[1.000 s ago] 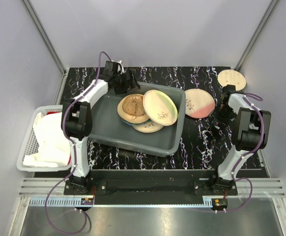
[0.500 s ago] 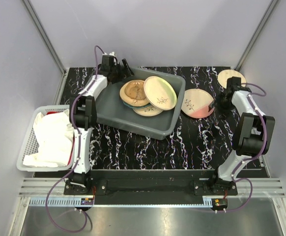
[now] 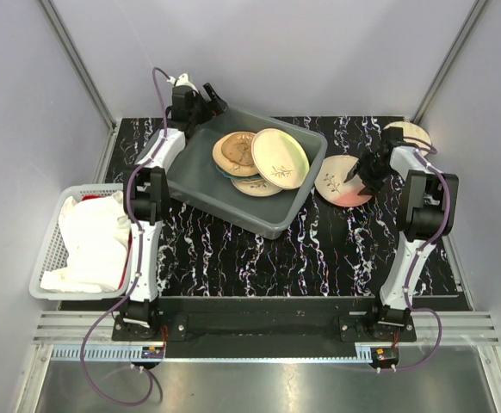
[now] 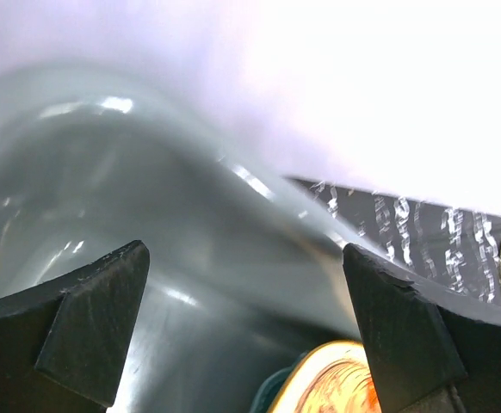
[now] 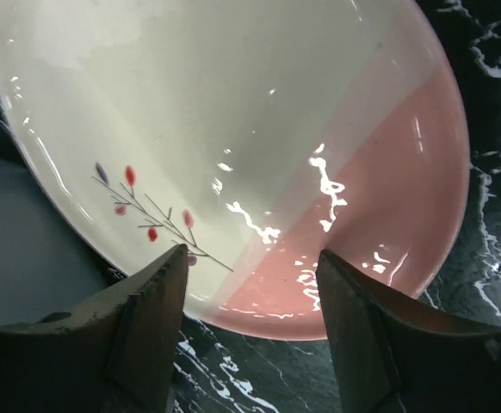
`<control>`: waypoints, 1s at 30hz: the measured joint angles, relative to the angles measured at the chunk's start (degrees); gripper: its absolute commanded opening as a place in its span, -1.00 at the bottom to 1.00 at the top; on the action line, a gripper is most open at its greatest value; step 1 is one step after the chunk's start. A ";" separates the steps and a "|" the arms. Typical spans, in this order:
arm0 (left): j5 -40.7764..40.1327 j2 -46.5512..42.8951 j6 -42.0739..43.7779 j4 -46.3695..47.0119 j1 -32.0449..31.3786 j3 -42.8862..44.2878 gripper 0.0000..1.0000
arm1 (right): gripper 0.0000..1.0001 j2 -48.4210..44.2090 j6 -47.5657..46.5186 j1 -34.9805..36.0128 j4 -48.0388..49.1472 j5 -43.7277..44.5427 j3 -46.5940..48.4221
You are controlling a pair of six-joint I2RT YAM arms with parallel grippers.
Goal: Place the plates into the plastic bin on the countertop
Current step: Move the plastic bin to the corner of the board, then move the plate to the corner of the board.
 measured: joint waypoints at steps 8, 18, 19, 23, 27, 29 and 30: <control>-0.02 -12.35 1.99 1.77 -0.79 -14.84 0.98 | 0.37 -2.21 1.05 0.79 1.40 -4.76 -5.09; -3.02 -37.57 10.95 -1.81 -6.38 -33.73 0.98 | 0.37 -14.12 2.40 1.62 -2.82 -7.17 -22.51; -3.52 -40.13 11.45 -2.23 -6.95 -36.17 0.98 | 0.37 -14.75 2.45 1.77 -3.74 -7.58 -23.61; -6.67 -50.53 12.44 -3.87 -9.25 -47.80 0.98 | 0.37 -16.39 2.34 2.71 -6.43 -8.94 -26.36; -8.96 -60.65 11.41 -4.70 -12.48 -60.50 0.97 | 0.36 -17.25 1.33 3.80 -7.30 -9.79 -27.50; -8.98 -65.59 9.70 -5.84 -14.12 -66.31 0.98 | 0.36 -17.35 0.87 4.44 -7.26 -10.58 -27.58; -8.90 -68.08 8.74 -6.71 -14.97 -69.02 0.98 | 0.36 -17.35 0.63 4.96 -7.10 -11.02 -27.61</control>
